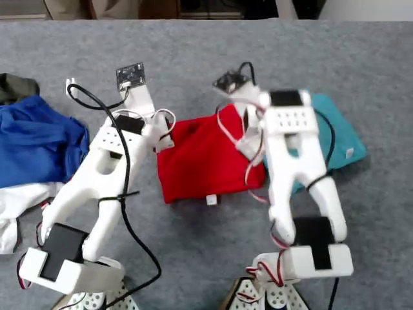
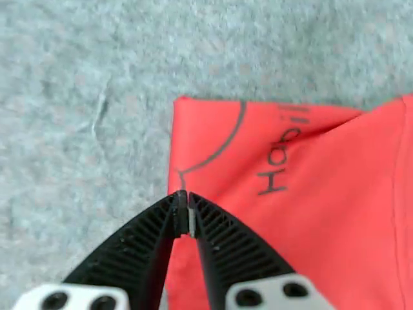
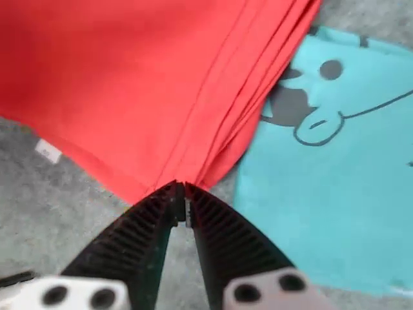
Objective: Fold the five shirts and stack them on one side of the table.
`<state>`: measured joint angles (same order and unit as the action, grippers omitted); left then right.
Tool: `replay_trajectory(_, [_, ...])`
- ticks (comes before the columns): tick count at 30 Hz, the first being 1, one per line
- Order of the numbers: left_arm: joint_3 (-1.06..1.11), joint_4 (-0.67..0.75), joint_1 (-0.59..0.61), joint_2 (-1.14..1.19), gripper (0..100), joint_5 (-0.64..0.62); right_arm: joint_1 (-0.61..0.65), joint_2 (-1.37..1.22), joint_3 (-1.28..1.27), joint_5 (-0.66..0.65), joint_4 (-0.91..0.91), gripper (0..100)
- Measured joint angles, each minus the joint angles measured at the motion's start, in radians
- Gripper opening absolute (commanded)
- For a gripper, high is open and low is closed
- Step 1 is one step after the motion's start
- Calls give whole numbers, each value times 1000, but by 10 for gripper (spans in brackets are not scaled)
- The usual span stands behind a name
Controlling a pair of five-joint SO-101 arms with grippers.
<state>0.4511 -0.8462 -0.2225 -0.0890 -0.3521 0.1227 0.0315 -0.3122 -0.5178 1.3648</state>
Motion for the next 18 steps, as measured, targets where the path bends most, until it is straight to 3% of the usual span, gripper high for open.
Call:
replay_trajectory(7, [14,147,2,146,21,0,-2,12,-256,0,-259,9])
replay_trajectory(11, [-5,147,8,215,21,0,-18,-52,-285,2,-293,9])
replay_trajectory(18, [-63,127,68,269,20,0,-158,-103,-285,-52,-295,9])
